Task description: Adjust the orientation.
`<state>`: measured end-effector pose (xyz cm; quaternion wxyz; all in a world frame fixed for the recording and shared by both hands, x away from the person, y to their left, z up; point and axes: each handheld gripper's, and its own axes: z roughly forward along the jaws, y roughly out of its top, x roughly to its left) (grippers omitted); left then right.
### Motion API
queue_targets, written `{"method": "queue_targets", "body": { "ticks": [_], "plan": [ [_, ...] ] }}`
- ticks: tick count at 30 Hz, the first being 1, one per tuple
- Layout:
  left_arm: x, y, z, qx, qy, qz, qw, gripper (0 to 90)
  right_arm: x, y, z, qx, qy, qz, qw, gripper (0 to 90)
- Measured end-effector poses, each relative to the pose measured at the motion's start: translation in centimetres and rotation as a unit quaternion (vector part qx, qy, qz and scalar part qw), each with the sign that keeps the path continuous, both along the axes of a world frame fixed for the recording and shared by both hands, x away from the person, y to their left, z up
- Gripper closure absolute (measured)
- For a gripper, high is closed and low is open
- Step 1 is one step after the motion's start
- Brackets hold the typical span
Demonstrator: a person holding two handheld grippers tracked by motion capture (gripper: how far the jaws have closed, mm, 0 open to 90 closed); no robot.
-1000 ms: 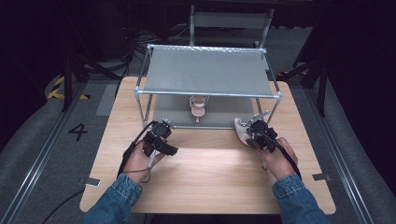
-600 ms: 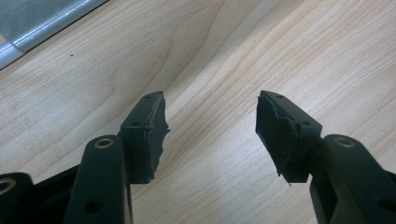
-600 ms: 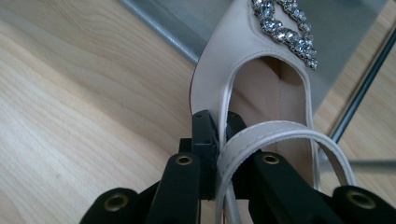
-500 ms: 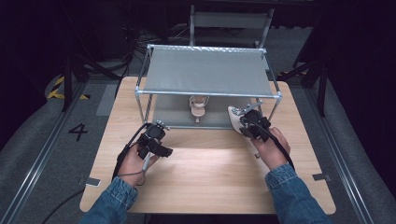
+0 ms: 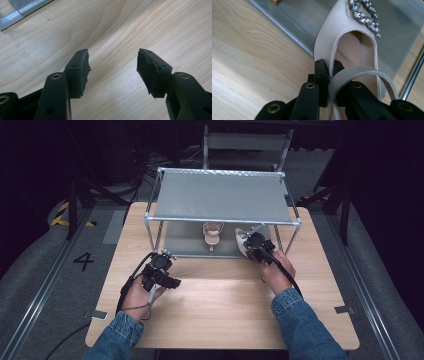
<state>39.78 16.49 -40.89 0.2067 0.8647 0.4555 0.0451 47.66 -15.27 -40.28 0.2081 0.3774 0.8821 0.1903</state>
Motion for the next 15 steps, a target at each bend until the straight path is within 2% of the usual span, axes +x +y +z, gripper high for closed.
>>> {"method": "queue_targets", "body": {
  "ticks": [8, 12, 15],
  "plan": [
    [0.1, 0.2, 0.0, -0.003, 0.001, -0.002, 1.0000, 43.4, 0.7, 1.5, -0.5, -0.004, -0.005, 0.006, 1.0000, 84.2],
    [0.1, 0.2, 0.0, -0.002, 0.002, -0.002, 1.0000, 43.4, 1.1, 2.4, -0.9, -0.018, -0.022, 0.011, 0.9996, 84.2],
    [0.1, 0.2, 0.0, -0.004, 0.004, -0.001, 1.0000, 43.4, 1.4, 2.7, -1.0, -0.019, -0.022, 0.008, 0.9996, 83.5]
  ]
}}
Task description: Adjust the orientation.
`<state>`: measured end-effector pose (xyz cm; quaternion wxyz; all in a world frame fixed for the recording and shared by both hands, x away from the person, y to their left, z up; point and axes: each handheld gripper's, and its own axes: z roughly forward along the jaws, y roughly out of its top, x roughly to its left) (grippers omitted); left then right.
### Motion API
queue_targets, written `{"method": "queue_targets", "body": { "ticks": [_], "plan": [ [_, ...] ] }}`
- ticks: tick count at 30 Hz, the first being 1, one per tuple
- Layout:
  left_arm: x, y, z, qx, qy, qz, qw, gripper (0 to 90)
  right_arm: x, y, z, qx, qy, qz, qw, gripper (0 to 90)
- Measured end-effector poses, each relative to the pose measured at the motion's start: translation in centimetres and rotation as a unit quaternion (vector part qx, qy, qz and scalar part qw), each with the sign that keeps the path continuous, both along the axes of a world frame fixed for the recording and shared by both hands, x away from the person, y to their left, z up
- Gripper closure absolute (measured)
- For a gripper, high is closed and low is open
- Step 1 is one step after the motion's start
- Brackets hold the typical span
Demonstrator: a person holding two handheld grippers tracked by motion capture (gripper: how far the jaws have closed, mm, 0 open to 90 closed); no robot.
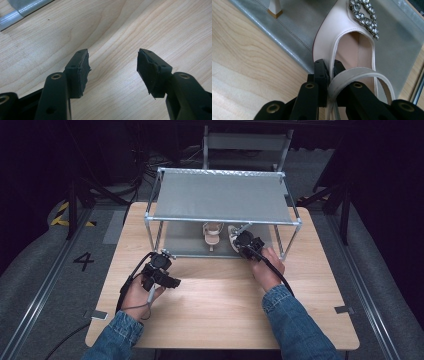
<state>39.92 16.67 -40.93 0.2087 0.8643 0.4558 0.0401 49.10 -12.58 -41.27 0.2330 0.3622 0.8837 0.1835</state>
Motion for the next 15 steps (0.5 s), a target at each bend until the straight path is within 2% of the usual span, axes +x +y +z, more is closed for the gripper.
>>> {"method": "queue_targets", "body": {
  "ticks": [5, 6, 8, 9, 12, 15],
  "plan": [
    [0.00, 0.11, 0.04, 0.000, -0.002, -0.001, 1.0000, 43.5, 0.40, 0.27, -0.16, -0.005, -0.003, -0.006, 1.0000, 80.6],
    [0.03, 0.15, 0.04, 0.000, -0.005, -0.002, 1.0000, 43.6, 0.60, 0.24, -0.20, 0.003, -0.004, -0.001, 1.0000, 79.4],
    [0.04, 0.14, 0.02, 0.000, -0.004, -0.002, 1.0000, 43.6, 0.59, 0.33, -0.22, 0.001, -0.006, -0.003, 1.0000, 78.5],
    [0.01, 0.10, -0.01, 0.000, -0.003, -0.001, 1.0000, 43.7, 0.56, 0.48, -0.24, -0.001, -0.008, -0.005, 1.0000, 76.0],
    [-0.01, 0.05, -0.05, 0.000, -0.002, -0.001, 1.0000, 43.7, 0.51, 0.71, -0.19, -0.004, -0.017, -0.007, 0.9998, 59.4],
    [0.01, 0.07, -0.08, 0.000, -0.001, -0.001, 1.0000, 43.7, 0.12, 0.88, 0.26, -0.001, -0.021, -0.005, 0.9998, 52.0]
  ]
}}
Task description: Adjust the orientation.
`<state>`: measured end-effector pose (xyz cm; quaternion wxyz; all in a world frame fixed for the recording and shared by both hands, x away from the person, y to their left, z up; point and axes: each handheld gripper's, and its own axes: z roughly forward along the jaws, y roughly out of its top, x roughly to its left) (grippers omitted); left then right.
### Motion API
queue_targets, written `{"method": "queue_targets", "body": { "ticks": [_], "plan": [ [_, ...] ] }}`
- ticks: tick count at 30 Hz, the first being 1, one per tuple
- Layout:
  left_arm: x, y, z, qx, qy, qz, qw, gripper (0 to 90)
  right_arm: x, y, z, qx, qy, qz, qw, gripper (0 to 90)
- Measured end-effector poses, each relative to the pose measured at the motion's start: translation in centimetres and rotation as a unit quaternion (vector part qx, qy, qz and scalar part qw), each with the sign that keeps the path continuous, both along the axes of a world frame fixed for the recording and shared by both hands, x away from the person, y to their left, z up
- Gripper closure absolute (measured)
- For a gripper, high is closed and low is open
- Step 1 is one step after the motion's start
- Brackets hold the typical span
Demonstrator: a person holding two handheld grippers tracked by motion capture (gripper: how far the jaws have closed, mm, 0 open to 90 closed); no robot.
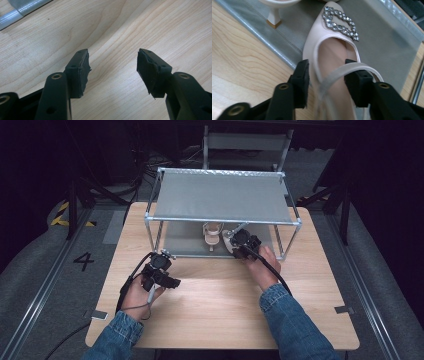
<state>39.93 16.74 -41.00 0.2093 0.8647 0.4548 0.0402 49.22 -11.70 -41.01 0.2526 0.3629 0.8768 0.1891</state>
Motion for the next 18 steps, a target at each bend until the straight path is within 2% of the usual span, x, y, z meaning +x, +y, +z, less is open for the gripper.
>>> {"method": "queue_targets", "body": {
  "ticks": [3, 5, 6, 14, 18],
  "plan": [
    [0.1, 0.0, 0.0, -0.001, 0.000, 0.001, 1.0000, 43.7, -0.3, -0.1, 0.4, -0.001, -0.002, -0.001, 1.0000, 49.3],
    [0.2, -0.1, 0.0, 0.006, -0.004, -0.004, 1.0000, 43.7, -0.6, -0.2, 0.6, -0.003, 0.003, -0.008, 1.0000, 48.2],
    [0.2, -0.2, 0.0, 0.001, 0.000, -0.002, 1.0000, 43.7, -0.8, -0.3, 0.7, -0.001, -0.001, -0.009, 1.0000, 48.2],
    [0.7, -0.9, 0.0, 0.000, 0.002, -0.013, 0.9999, 43.5, -2.5, -2.3, 2.6, 0.035, -0.025, -0.015, 0.9989, 45.9],
    [0.9, -1.4, -0.1, 0.001, 0.003, -0.016, 0.9999, 43.5, -3.7, -3.8, 3.4, 0.054, -0.027, -0.019, 0.9980, 45.0]
  ]
}}
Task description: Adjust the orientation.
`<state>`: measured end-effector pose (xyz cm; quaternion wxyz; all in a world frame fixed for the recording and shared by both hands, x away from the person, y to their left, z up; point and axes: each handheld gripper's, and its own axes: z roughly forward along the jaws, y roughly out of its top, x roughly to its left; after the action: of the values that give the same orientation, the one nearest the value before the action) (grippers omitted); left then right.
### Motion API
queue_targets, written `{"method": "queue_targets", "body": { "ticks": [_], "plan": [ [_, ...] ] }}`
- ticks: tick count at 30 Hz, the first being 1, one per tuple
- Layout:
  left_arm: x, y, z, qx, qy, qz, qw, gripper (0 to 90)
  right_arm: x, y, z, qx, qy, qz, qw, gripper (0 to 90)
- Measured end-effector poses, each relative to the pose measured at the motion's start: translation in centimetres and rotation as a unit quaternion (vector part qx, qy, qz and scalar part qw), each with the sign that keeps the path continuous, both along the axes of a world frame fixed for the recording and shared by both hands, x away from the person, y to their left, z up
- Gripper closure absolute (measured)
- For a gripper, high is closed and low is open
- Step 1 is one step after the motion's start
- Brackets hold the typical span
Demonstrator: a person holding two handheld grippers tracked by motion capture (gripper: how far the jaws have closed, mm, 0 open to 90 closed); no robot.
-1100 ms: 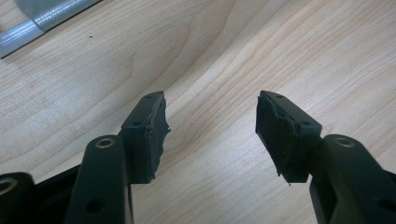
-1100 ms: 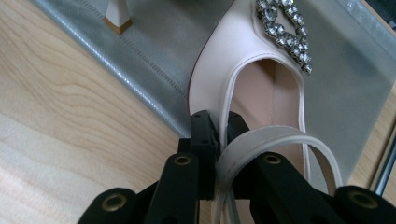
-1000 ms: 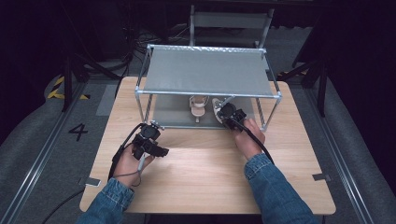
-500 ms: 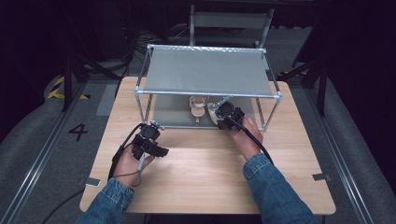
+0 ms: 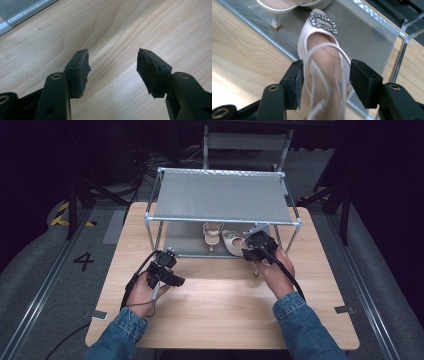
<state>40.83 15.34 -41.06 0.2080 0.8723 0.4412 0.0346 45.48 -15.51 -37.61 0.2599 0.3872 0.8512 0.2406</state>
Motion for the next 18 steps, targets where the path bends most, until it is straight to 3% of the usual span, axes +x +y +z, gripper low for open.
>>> {"method": "queue_targets", "body": {
  "ticks": [4, 9, 13, 18],
  "plan": [
    [0.1, -0.4, 0.0, 0.000, -0.002, -0.004, 1.0000, 43.5, -1.3, -1.7, 0.6, 0.008, 0.000, -0.003, 1.0000, 44.7],
    [0.2, -0.6, -0.1, 0.001, 0.004, -0.005, 1.0000, 43.5, -2.9, -3.9, 1.0, 0.034, 0.015, -0.013, 0.9992, 45.6],
    [0.2, -0.6, -0.1, 0.002, 0.003, -0.006, 1.0000, 43.4, -4.3, -5.3, 0.6, 0.038, 0.008, -0.030, 0.9988, 46.7],
    [0.1, -0.5, -0.1, 0.003, 0.001, -0.005, 1.0000, 43.5, -5.1, -7.1, -0.5, 0.053, 0.028, -0.044, 0.9973, 45.2]
  ]
}}
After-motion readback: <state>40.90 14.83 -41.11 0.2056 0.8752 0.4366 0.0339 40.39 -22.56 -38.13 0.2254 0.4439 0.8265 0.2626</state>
